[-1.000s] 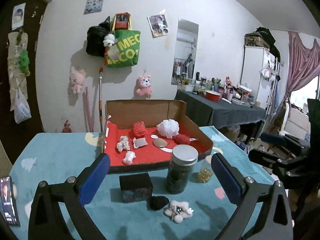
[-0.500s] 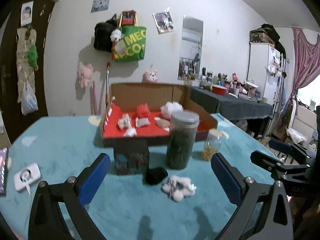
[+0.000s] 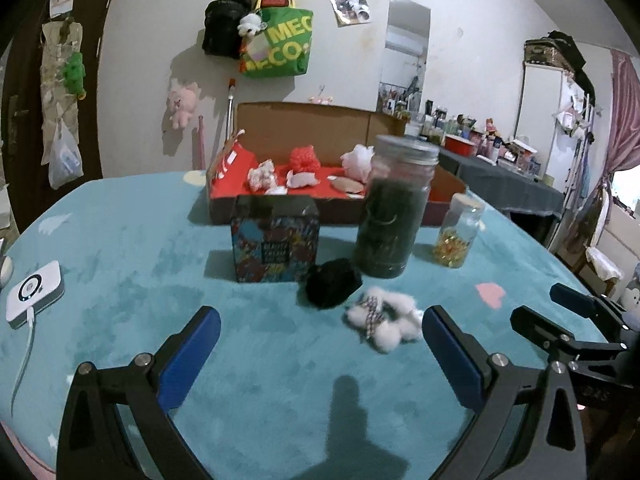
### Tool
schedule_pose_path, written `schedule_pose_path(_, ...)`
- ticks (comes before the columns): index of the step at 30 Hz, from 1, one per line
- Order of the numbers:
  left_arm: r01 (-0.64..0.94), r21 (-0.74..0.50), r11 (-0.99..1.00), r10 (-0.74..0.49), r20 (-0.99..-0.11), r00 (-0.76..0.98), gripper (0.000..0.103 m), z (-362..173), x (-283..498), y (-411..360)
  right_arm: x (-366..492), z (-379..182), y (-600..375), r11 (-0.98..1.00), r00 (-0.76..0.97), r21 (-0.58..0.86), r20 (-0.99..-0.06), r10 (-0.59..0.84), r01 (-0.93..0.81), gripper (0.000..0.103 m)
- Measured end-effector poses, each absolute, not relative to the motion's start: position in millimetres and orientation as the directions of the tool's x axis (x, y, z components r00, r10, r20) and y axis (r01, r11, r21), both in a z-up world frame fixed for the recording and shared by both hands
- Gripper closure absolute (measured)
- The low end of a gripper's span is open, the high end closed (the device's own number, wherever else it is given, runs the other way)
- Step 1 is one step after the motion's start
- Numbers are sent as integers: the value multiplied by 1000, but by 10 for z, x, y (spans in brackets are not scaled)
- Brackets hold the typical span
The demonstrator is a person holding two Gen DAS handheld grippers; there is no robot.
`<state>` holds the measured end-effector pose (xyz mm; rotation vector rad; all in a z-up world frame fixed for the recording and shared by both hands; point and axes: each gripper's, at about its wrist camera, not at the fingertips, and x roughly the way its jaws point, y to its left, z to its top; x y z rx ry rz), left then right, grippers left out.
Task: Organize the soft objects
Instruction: 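Withdraw both tools from the box toward the black pom-pom and white bunny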
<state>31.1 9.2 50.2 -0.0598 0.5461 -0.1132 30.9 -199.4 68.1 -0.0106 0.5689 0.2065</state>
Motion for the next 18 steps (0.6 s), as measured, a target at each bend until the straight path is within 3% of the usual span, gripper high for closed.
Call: schedule_pose_path(18,74,-60,995,-94,-545,833,0,462,368,243,515,499,-1829,966,755,82,-609,243,-244,13)
